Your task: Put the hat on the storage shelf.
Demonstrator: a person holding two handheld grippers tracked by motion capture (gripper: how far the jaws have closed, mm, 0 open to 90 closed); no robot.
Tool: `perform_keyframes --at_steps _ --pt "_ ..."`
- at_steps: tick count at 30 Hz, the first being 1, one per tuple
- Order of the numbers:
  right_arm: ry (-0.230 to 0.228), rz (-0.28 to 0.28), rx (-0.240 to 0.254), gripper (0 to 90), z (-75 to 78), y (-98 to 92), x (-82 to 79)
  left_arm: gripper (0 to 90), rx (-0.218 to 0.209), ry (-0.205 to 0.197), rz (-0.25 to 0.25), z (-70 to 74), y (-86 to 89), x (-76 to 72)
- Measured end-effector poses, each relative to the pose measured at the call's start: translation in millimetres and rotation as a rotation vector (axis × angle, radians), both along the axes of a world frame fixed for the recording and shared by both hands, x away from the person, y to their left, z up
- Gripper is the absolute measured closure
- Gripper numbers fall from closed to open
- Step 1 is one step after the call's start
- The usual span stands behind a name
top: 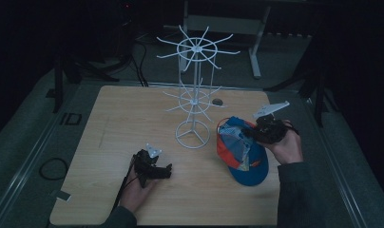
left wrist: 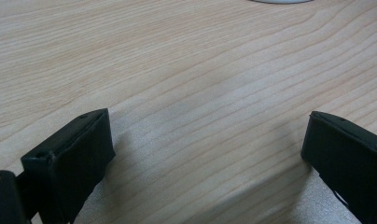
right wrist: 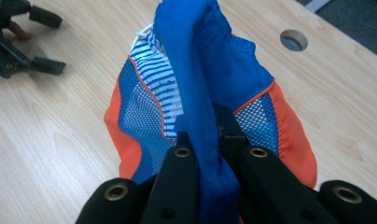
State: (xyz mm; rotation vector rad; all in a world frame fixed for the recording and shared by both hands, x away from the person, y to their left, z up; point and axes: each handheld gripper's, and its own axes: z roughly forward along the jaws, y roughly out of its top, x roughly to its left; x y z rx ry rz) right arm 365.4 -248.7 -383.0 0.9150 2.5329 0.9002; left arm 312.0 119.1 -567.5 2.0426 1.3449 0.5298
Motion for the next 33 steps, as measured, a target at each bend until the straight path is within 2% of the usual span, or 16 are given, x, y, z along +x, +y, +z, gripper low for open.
perform_keyframes --at_steps 23,33 --pt "-0.067 0.003 0.050 88.2 23.9 -6.1 -9.0 2.5 0.000 0.000 0.000 0.0 0.0 0.0" --pt "-0.078 0.002 0.064 88.2 31.9 -8.0 -11.4 2.5 0.000 0.000 0.000 0.0 0.0 0.0"
